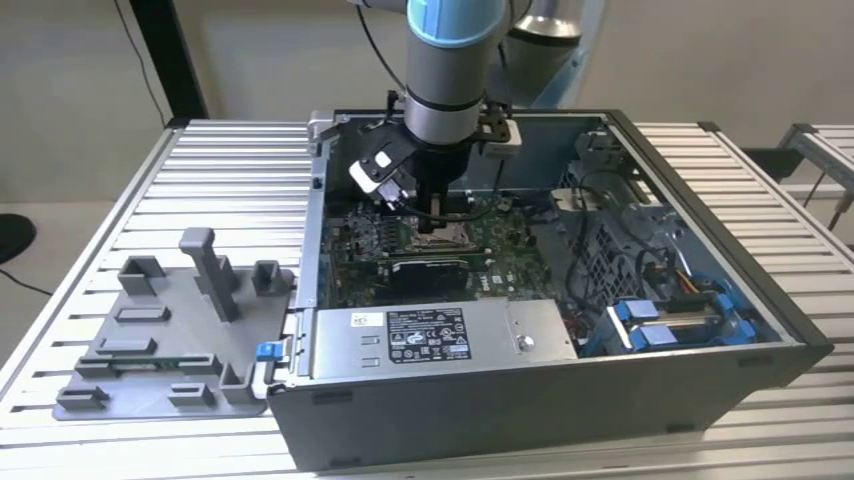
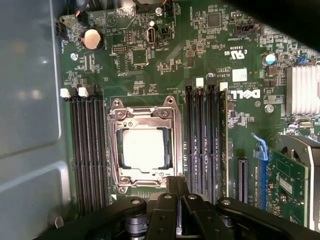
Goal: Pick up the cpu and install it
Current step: 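Install the second cpu locking lever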
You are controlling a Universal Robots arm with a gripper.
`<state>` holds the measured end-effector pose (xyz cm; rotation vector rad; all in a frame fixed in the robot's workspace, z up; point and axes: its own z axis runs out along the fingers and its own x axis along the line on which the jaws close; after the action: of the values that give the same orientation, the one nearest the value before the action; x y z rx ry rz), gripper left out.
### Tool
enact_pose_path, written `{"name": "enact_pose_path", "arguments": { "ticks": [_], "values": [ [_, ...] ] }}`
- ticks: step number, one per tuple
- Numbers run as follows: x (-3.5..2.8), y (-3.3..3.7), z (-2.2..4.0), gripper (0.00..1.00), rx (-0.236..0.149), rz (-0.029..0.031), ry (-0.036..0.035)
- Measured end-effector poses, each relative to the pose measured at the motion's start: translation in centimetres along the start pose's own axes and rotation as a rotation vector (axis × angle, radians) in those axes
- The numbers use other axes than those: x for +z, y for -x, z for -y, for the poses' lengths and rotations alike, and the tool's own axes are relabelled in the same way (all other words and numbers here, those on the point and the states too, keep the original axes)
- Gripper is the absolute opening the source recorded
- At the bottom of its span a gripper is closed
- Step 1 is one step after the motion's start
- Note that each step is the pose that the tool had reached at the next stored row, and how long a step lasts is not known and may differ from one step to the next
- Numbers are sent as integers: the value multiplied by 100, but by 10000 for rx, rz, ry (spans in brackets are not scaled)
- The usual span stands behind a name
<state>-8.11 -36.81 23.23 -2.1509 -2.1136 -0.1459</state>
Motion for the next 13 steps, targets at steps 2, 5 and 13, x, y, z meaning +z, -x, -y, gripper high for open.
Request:
{"name": "enact_pose_path", "arguments": {
  "ticks": [2, 5, 13],
  "values": [
    [22, 3, 5, 0, 37, -5, 1],
    [34, 5, 10, 0, 55, -3, -18],
    [97, 15, 77, 0, 48, -385, -27]
  ]
}}
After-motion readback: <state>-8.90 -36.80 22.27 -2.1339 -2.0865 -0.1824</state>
